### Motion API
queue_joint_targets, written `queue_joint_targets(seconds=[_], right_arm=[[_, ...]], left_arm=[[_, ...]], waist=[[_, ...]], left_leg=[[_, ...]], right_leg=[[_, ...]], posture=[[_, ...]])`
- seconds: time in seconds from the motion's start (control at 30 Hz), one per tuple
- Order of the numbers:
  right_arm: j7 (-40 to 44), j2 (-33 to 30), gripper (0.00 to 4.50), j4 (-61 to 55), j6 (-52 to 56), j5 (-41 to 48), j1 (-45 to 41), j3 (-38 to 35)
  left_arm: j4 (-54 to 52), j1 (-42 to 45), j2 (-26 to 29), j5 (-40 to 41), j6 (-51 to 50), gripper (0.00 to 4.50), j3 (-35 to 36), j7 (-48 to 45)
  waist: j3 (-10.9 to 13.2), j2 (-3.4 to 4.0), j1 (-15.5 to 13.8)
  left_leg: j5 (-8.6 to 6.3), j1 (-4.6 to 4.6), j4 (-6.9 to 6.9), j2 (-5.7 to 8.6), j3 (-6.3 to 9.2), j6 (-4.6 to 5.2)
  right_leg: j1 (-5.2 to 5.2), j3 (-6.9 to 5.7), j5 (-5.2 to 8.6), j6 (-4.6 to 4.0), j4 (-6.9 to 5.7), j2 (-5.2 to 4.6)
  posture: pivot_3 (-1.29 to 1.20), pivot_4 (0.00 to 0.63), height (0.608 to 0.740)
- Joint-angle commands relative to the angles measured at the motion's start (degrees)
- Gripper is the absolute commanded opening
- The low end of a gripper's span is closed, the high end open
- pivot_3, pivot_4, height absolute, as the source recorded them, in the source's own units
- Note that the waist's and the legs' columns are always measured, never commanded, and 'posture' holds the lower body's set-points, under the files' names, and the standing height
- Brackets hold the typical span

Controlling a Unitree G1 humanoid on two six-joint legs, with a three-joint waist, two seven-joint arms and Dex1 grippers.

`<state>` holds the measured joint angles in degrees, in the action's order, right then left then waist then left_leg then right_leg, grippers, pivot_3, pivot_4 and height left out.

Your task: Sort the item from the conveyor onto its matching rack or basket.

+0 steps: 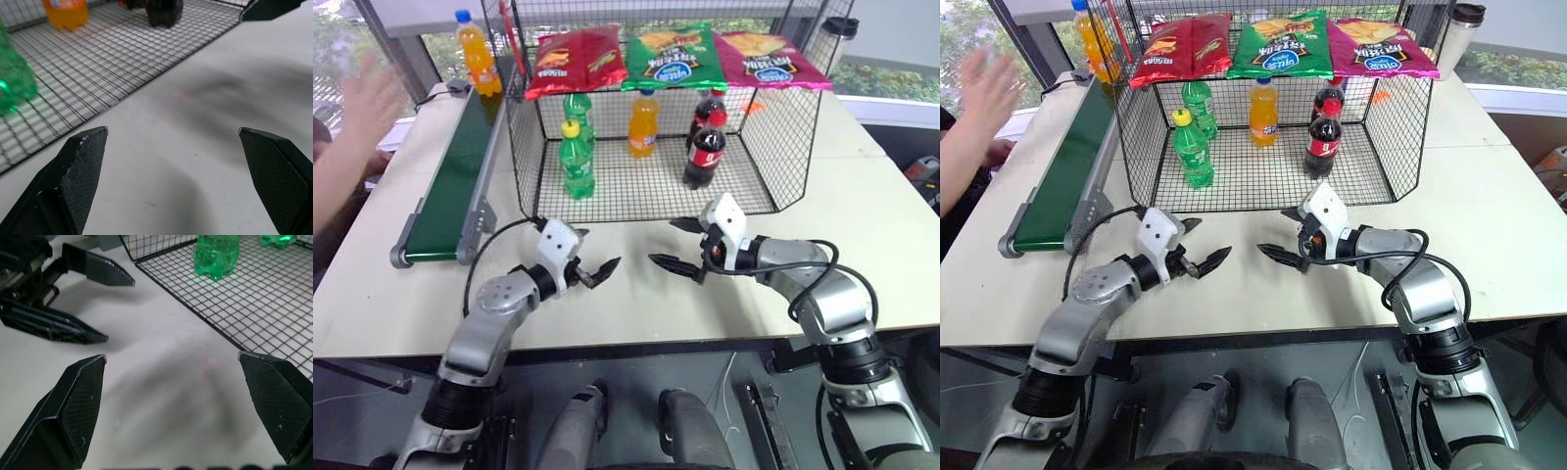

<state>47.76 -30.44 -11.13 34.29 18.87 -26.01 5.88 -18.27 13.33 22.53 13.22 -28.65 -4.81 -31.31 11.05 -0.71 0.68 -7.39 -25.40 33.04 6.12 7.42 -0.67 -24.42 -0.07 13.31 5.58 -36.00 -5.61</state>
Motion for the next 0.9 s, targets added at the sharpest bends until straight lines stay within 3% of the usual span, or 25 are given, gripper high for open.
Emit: queue_joint_targets(seconds=[0.03, 0.23, 0.5, 0.9], right_arm=[[0.39, -0.06, 4.48, -3.32, 0.41, 1.86, -2.19, -0.95], [1.05, 0.25, 4.48, -4.32, 1.04, 3.47, -3.70, -0.55], [2.01, 1.35, 4.48, -3.86, 1.26, 5.02, -6.86, 0.21], [2.74, 2.74, 4.48, -5.83, 2.84, 6.93, -8.40, 0.92]], left_arm=[[-6.64, -1.87, 3.33, 3.78, -3.02, 4.50, 6.06, -1.11], [-10.61, -3.87, 7.42, 10.06, -8.75, 4.50, 18.45, 0.60], [-4.10, -3.63, 7.18, 14.24, -10.63, 4.50, 36.43, 8.95], [1.98, -5.97, 7.10, 12.30, -5.44, 4.50, 39.46, 14.07]], waist=[[0.00, 0.00, 0.20], [0.00, 0.00, -0.03], [0.00, 0.00, 0.03], [-0.01, -0.02, -0.01]], left_leg=[[0.00, 0.00, 0.00, -0.01, 0.00, 0.00], [0.00, -0.01, -0.03, -0.02, 0.03, 0.00], [-0.01, -0.03, -0.04, -0.03, 0.03, -0.01], [-0.01, -0.05, -0.04, -0.02, 0.03, -0.01]], right_leg=[[0.00, 0.00, 0.00, 0.00, 0.00, 0.00], [-0.02, 0.00, 0.04, 0.02, 0.01, 0.01], [-0.04, 0.00, 0.03, 0.00, 0.05, 0.00], [-0.03, 0.00, 0.00, -0.03, 0.11, -0.01]], posture=[[0.00, 0.150, 0.738], [0.00, 0.150, 0.738], [0.00, 0.150, 0.738], [0.00, 0.150, 0.738]])
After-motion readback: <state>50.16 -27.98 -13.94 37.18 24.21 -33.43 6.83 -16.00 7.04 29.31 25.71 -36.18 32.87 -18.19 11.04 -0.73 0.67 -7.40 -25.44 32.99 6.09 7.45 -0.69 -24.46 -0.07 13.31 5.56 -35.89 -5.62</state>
